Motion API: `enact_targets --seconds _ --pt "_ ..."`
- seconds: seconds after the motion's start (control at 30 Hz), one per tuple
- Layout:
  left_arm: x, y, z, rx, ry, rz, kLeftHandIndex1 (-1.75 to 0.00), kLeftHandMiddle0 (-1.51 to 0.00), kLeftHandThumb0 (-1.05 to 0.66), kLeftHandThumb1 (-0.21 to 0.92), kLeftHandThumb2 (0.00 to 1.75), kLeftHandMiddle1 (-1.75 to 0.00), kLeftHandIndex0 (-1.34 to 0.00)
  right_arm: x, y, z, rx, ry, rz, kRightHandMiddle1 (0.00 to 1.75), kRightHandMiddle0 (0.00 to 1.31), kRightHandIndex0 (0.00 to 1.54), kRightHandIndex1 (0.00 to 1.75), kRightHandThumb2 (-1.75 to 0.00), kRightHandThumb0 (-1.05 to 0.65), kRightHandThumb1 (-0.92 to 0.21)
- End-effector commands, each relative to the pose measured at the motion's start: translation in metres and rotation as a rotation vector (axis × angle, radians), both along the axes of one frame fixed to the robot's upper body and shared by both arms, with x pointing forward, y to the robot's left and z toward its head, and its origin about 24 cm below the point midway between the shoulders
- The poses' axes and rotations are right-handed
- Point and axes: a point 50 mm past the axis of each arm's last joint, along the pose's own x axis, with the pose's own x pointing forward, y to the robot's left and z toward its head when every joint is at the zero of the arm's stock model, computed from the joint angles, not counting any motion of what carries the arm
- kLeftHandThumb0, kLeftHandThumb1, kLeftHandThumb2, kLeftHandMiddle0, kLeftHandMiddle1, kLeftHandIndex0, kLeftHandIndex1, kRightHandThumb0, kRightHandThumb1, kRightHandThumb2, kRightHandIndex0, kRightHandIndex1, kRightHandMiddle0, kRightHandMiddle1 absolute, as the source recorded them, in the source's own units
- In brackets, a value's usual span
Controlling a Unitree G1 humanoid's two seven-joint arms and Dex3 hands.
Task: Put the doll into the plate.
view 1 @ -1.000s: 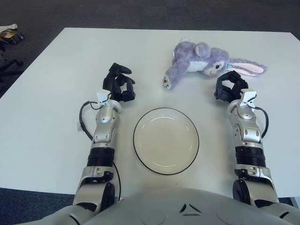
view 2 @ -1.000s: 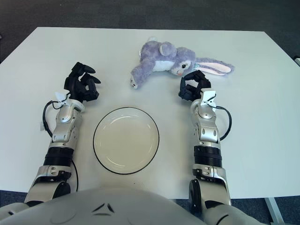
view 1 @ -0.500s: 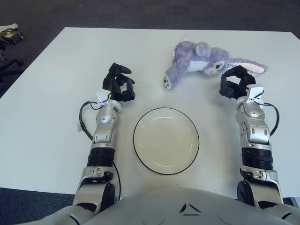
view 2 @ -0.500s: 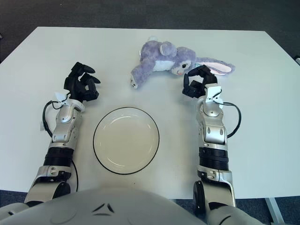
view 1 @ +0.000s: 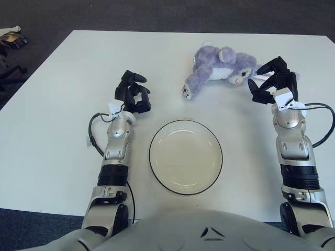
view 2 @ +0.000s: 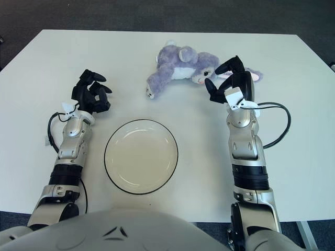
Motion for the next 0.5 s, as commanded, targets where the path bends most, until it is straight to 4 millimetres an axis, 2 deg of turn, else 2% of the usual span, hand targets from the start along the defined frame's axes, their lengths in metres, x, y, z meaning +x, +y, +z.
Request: enact_targets --seconds 0.0,0.1,0.47 --pt "-0.0084 0.0018 -0.0202 -0.002 0.073 0.008 -1.75 -0.53 -0.01 0.28 1.37 -1.75 -0.51 0.0039 0.0061 0.0203 -0.124 -0.065 0.020 1.41 0.03 0.28 1.18 -0.90 -0.55 -0.42" --pt "-0.0085 0.0016 -0.0206 0.003 0.070 0.009 -1.75 -0.52 -0.01 0.28 1.36 -1.75 -0.51 0.0048 0.0067 0.0241 -0.198 -0.085 0.036 1.32 0.02 0.28 1.01 -0.85 -0.63 -0.42" --pt "-0.0086 0.0004 -0.0224 -0.002 0.076 -0.006 -1.75 -0.52 -0.01 0.30 1.35 -1.75 -0.50 0.0131 0.0031 0.0276 -0.268 -0.062 0.104 1.17 0.00 0.21 0.77 -0.81 -0.71 -0.39"
